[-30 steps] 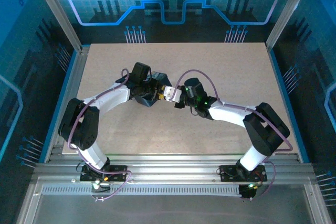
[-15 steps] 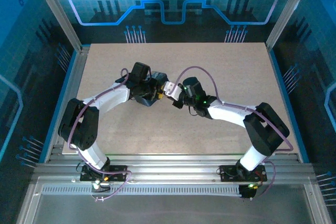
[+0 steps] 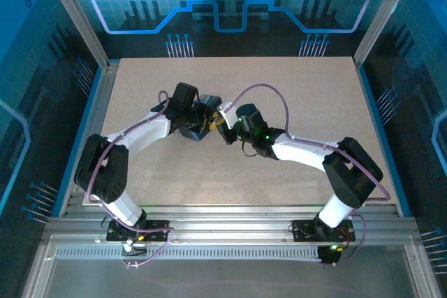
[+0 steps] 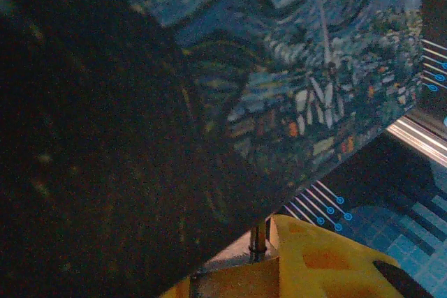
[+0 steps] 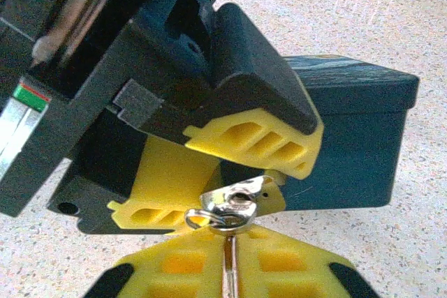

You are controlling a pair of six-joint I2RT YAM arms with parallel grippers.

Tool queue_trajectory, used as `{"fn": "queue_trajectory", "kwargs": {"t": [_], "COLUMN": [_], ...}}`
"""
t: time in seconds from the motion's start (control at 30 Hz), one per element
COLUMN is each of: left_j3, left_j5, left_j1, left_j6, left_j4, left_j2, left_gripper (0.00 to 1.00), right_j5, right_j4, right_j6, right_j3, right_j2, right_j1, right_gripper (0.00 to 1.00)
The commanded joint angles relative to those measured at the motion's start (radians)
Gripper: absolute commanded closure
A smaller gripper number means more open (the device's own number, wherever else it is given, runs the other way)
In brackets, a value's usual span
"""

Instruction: Unlock the padlock with the key

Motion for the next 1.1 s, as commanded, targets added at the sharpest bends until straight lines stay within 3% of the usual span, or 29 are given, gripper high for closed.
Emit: {"fn": "queue_trajectory", "kwargs": {"t": [0.0, 0.2, 0.47, 0.57, 0.7, 0.9, 1.07], "left_j3": [-0.017, -0.023, -0.033, -0.034, -0.034, -0.025, -0.025], "left_j5": [0.073, 0.077, 0.074, 0.061, 0.047, 0.035, 0.022], "left_j1": [-0.027, -0.028, -0.034, -0.035, -0.034, -0.034, -0.033], "left_j6": [-0.003, 0.001, 0.015, 0.015, 0.003, -0.002, -0.005], "left_j4": [0.028, 0.027, 0.014, 0.004, 0.011, 0.003, -0.008], "left_j2": [-0.024, -0.03, -0.032, -0.037, -0.038, -0.04, -0.045], "left_gripper": [1.0, 1.0, 1.0, 1.0, 1.0, 1.0, 1.0], "right_j5": [-0.025, 0.009, -0.058, -0.112, -0.152, -0.047, 0.005], "right_j4": [0.016, -0.019, -0.095, -0.086, 0.085, 0.286, 0.332], "right_j6": [-0.042, -0.07, 0.035, 0.179, 0.481, 0.808, 0.941], "right_j3": [0.088, 0.117, 0.204, 0.199, 0.109, 0.001, -0.044], "right_j2": [0.002, 0.012, 0.045, 0.042, 0.035, 0.045, 0.016], "right_j1": [0.041, 0.038, 0.013, -0.022, -0.064, -0.051, -0.053], "right_gripper": [0.84, 0.87, 1.0, 1.0, 1.0, 1.0, 1.0]}}
